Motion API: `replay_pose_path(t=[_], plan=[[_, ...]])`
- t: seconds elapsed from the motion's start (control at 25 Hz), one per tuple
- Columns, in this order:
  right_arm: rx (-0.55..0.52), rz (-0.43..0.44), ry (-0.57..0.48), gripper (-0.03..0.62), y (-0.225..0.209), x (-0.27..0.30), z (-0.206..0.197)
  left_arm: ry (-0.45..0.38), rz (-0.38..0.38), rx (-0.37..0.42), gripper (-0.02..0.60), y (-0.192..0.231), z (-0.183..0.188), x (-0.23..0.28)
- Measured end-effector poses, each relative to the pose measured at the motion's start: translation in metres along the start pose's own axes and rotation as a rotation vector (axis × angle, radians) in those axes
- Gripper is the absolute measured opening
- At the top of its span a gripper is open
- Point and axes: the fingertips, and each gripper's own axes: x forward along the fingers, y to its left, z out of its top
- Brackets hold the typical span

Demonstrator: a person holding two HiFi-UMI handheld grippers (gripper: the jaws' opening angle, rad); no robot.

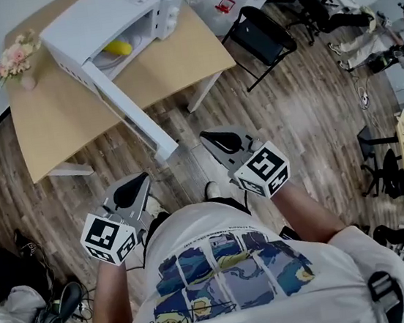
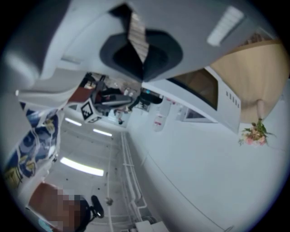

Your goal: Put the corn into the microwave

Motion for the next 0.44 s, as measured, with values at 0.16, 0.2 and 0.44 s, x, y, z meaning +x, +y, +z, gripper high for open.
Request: replay_pose_path(t=[0.16,0.2,0.44], plan=[[0.022,0.017,-0.004,0.008,-0.026,-0.039,-0.025,-0.005,0.024,0.005,0.012,-0.033,0.008,0.043],[0.029,0.019,-0.007,0.008,-0.033,-0.051,-0.031,-0.005,0.026,0.009,0.012,-0.043,0.011,0.057],[0.04,0.012,-0.01,0.008,-0.093,-0.13,-0.071,-0.011,-0.004,0.05,0.012,-0.127,0.036,0.146]])
